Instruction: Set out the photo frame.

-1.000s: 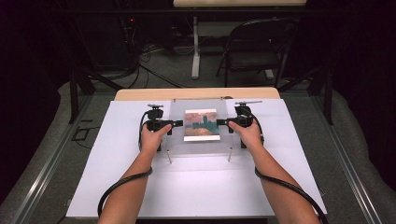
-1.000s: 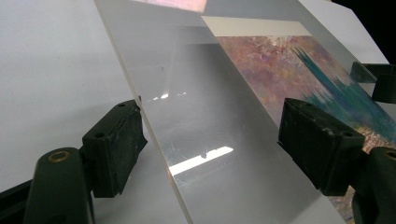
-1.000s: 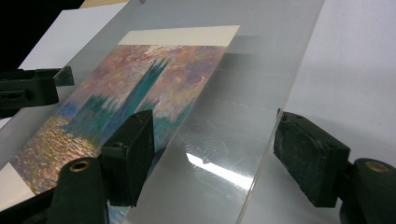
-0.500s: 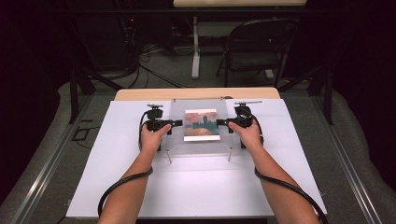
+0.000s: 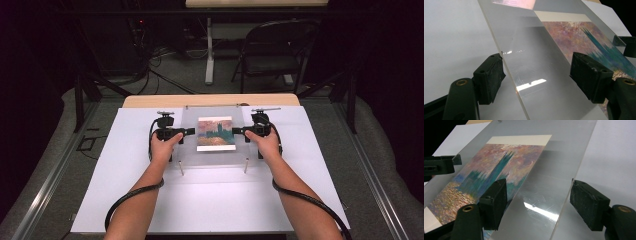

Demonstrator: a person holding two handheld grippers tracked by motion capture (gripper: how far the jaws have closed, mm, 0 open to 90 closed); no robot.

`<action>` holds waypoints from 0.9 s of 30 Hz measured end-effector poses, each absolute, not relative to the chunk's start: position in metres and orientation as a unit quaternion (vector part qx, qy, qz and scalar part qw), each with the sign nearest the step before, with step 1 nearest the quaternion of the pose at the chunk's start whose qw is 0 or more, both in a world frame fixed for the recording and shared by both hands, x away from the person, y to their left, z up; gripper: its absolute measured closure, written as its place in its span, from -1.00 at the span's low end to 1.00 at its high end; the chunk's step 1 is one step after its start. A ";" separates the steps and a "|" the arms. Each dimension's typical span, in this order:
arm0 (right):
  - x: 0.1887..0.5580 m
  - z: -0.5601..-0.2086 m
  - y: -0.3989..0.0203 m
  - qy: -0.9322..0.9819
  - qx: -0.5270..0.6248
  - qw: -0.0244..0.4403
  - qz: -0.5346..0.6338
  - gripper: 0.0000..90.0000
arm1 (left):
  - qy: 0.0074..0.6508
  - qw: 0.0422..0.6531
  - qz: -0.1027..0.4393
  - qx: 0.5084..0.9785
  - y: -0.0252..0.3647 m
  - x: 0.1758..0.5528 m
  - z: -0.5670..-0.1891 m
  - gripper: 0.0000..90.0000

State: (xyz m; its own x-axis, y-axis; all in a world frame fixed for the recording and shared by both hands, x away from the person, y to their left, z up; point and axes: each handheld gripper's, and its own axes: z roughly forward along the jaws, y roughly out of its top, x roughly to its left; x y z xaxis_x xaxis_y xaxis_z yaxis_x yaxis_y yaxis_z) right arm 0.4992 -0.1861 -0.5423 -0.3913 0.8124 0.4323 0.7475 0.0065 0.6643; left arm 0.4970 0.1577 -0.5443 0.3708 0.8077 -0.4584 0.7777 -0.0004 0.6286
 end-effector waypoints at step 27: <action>0.402 -0.476 -0.196 0.711 0.429 0.199 0.520 0.18 | 0.451 0.527 0.132 0.708 0.181 0.403 -0.469 0.29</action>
